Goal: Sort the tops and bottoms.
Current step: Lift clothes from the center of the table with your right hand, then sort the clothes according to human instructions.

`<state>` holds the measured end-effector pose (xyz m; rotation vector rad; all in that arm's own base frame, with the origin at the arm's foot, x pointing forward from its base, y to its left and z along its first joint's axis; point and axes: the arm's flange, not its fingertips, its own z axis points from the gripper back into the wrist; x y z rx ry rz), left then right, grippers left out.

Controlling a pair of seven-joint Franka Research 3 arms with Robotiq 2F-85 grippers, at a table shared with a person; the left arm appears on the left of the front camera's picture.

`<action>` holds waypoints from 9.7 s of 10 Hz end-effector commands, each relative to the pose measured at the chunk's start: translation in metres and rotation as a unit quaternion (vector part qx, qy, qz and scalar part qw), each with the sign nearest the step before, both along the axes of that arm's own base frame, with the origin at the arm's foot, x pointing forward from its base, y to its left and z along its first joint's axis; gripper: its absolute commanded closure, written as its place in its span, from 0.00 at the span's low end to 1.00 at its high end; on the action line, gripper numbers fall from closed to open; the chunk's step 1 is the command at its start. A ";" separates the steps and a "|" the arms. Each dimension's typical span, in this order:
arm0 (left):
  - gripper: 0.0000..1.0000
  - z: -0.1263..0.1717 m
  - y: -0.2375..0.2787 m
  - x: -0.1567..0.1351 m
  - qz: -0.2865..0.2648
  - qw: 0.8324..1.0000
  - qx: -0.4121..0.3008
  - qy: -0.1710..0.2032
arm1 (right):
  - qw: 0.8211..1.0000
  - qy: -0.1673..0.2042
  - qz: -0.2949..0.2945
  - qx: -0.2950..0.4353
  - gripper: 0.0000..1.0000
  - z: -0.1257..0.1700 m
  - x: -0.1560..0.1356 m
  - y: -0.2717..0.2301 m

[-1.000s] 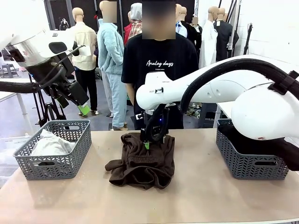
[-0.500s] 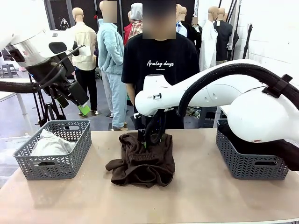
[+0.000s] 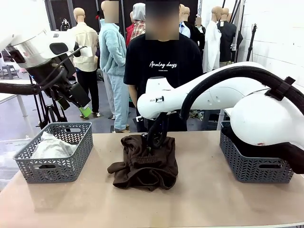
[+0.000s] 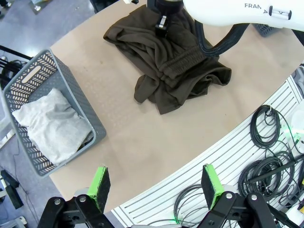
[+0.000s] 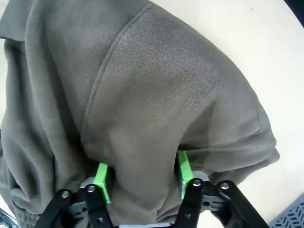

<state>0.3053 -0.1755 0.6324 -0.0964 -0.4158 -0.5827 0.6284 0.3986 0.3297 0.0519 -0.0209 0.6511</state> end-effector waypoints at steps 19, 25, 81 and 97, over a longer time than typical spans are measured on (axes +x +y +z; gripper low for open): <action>0.00 -0.001 0.002 0.001 0.002 1.000 0.004 -0.008 | 0.999 -0.001 -0.001 0.046 1.00 0.207 -0.069 -0.012; 0.00 -0.001 0.002 0.001 0.002 1.000 0.004 -0.008 | 0.994 -0.083 -0.074 0.021 1.00 0.287 -0.090 -0.041; 0.00 -0.001 0.002 0.001 0.002 1.000 0.004 -0.008 | 0.965 -0.254 -0.062 0.032 1.00 0.429 -0.156 -0.027; 0.00 -0.001 0.002 0.001 0.002 1.000 0.004 -0.008 | 0.965 -0.254 -0.062 0.032 1.00 0.429 -0.156 -0.027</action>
